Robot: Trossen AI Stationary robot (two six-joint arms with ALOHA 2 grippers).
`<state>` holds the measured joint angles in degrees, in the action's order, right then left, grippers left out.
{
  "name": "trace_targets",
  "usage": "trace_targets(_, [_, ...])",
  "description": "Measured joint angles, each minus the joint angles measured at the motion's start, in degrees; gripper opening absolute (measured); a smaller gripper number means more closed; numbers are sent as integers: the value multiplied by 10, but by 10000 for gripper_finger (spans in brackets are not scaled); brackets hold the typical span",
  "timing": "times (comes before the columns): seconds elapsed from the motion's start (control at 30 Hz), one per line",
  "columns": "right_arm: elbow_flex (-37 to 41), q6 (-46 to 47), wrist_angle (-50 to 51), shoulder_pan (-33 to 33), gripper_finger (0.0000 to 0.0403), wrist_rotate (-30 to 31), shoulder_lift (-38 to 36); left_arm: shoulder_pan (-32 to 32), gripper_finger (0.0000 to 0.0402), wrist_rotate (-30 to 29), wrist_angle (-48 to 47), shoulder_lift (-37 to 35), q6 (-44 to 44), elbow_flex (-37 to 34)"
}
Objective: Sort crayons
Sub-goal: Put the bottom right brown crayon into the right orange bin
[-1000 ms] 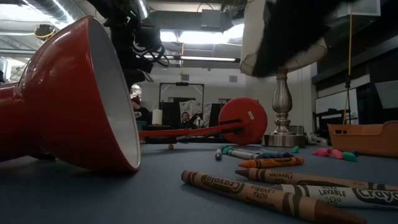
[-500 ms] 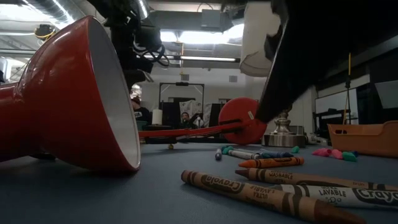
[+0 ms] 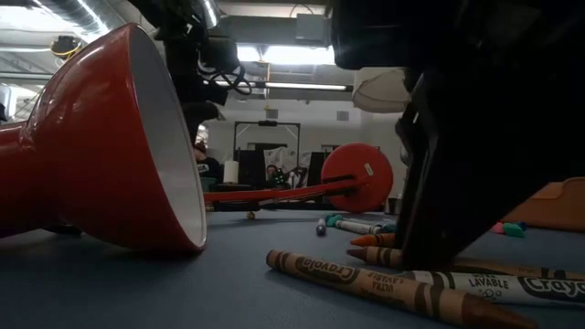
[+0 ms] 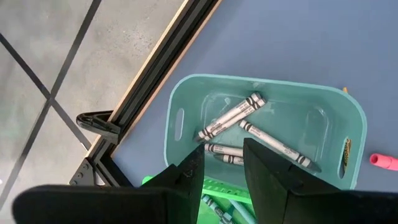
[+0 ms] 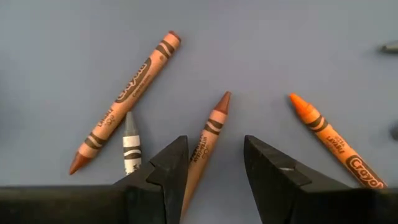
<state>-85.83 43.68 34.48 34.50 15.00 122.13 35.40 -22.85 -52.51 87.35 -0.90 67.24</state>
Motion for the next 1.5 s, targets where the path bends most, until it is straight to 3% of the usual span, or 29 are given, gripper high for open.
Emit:
trace_targets(0.47, [-1,0,29,0,11,11,-1,0,94,0,13,0,0,0])
trace_targets(0.73, [-1,0,36,0,21,20,-1,0,94,0,26,0,0,0])
trace_targets(1.03, [-1,0,58,0,7,20,-7,-1,94,0,38,0,0,0])
trace_targets(1.3, [-22,-1,163,-1,8,27,-27,-1,94,0,40,0,0,0])
trace_targets(1.5, [-28,9,296,-1,8,75,-76,-1,94,0,43,0,0,0])
